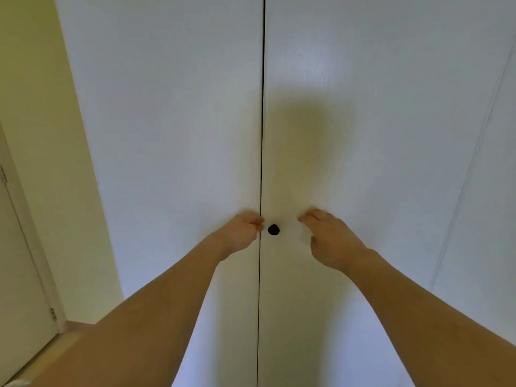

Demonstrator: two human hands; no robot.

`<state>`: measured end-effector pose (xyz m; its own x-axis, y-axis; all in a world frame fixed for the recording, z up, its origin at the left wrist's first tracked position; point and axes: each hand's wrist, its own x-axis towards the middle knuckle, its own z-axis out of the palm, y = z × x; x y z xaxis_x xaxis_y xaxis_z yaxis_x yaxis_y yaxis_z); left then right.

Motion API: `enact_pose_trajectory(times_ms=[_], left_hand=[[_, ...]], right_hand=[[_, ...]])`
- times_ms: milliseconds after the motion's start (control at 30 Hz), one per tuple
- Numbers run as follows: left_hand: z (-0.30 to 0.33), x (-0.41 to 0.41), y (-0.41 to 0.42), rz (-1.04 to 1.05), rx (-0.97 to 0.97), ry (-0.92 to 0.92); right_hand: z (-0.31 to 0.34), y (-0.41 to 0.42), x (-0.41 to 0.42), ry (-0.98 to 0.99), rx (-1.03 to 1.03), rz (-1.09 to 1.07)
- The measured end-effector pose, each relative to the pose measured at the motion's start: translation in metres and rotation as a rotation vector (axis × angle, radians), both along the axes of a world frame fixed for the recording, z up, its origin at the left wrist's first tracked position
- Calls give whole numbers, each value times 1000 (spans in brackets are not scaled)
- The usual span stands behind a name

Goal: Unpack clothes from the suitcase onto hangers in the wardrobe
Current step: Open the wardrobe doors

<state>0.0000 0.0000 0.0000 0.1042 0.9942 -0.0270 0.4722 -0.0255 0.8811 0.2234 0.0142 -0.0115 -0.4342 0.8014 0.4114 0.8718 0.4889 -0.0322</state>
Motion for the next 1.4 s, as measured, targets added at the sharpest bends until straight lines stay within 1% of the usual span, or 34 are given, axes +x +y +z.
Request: enact_pose_trajectory(times_ms=[67, 133, 267, 333, 433, 500, 600, 733, 833, 900, 967, 1000, 1100, 1200, 1233, 1333, 1400], left_hand=[[-3, 9, 4, -9, 25, -51], [-10, 18, 7, -6, 59, -55], [-23, 31, 11, 109, 192, -29], [-30, 34, 4, 129, 211, -70], [-33, 31, -9, 124, 205, -109], [-33, 26, -15, 104, 208, -111], [-30, 23, -29, 73, 194, -152], [-26, 19, -43, 23, 147, -215], [-19, 13, -45, 25, 72, -203], [-17, 6, -41, 111, 56, -150], [-19, 2, -35, 205, 86, -83], [-20, 1, -32, 204, 91, -64], [-19, 7, -29, 26, -8, -68], [-16, 6, -39, -82, -74, -138], [-16, 2, -44, -129, -71, -130], [-17, -9, -63, -288, -88, -118], [-15, -8, -76, -350, -98, -121]], right_hand=[[-1, 8, -1, 4, 94, 32], [-3, 13, -3, -15, 173, 65], [12, 17, -6, 1, 314, 104], [24, 19, -13, -49, 369, 126], [50, 20, -26, -198, 529, 188], [69, 20, -35, -361, 646, 227], [88, 23, -46, -619, 746, 211], [105, 19, -62, -808, 858, 155], [115, 8, -77, -848, 849, 135], [117, 2, -85, -839, 819, 142], [117, -3, -88, -862, 802, 133], [117, -6, -87, -868, 797, 132], [120, -18, -83, -835, 781, 171], [128, -43, -85, -739, 725, 216], [133, -52, -89, -741, 718, 193], [144, -85, -94, -860, 640, 48], [147, -106, -94, -887, 581, -1]])
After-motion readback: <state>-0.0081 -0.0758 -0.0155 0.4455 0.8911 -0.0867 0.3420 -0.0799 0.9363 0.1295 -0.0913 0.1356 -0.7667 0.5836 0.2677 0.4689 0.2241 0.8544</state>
